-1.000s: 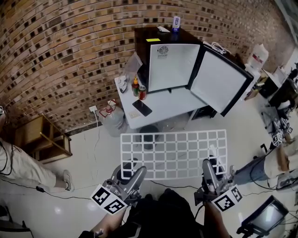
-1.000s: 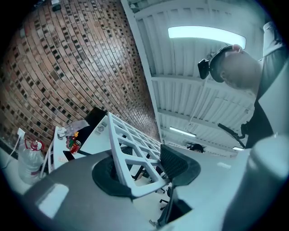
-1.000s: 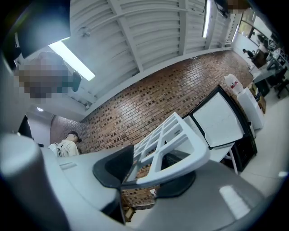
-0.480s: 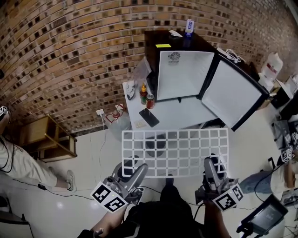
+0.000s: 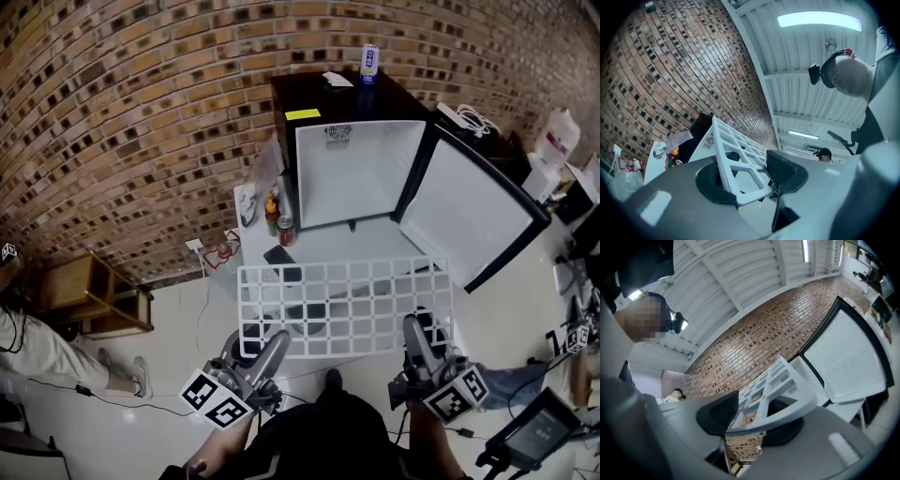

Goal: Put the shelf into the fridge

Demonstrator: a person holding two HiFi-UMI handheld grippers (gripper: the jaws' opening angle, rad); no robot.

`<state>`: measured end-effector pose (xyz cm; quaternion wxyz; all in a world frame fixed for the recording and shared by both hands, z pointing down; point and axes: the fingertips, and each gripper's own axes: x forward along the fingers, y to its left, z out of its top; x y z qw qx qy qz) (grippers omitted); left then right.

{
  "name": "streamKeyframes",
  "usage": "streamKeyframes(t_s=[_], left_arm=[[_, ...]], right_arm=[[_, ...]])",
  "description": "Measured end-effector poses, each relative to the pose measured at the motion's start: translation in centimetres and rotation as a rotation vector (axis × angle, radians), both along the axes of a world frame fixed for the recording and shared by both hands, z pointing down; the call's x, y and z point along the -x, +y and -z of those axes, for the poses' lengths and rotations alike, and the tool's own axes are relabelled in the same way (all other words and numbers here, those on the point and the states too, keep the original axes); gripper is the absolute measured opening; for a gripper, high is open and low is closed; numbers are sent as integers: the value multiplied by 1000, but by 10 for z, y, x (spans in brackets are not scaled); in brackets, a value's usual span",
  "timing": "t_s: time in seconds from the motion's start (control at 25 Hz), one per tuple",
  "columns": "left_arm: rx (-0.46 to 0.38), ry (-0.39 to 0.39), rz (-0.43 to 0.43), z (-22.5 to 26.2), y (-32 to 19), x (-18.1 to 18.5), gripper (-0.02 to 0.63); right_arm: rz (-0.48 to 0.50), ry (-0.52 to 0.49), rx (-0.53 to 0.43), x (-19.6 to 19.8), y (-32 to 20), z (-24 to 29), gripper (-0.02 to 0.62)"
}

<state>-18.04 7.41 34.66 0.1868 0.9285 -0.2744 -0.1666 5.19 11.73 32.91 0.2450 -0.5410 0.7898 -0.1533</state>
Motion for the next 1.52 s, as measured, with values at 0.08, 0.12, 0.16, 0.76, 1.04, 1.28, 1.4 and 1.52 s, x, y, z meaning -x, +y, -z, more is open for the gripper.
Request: streamKeyframes(t_s=[0.08, 0.12, 0.16, 0.76, 1.04, 1.28, 1.4, 1.52], left_arm=[[6, -9, 0, -2, -15, -19, 187], [11, -15, -1, -3, -22, -28, 187], [18, -23, -4, -4, -28, -38, 187], [94, -74, 40, -13, -99, -107, 186], [118, -65, 34, -23, -140, -112, 186], [149, -46, -20, -32, -187, -116, 184], [148, -24, -42, -36, -206, -112, 186], [166, -23, -52, -45, -223, -105, 186]], right_arm=[[-5, -8, 7, -19, -15, -3, 156], [-10, -12, 14, -29, -21, -6, 156], [-12, -19, 21, -39, -28, -9, 156], [31, -60, 91, -110, -109, -28, 158], [16, -69, 120, -114, -148, -36, 158], [-23, -35, 141, -116, -186, -37, 161], [-20, -2, 139, -110, -205, -35, 160], [-25, -1, 156, -102, -223, -42, 161]])
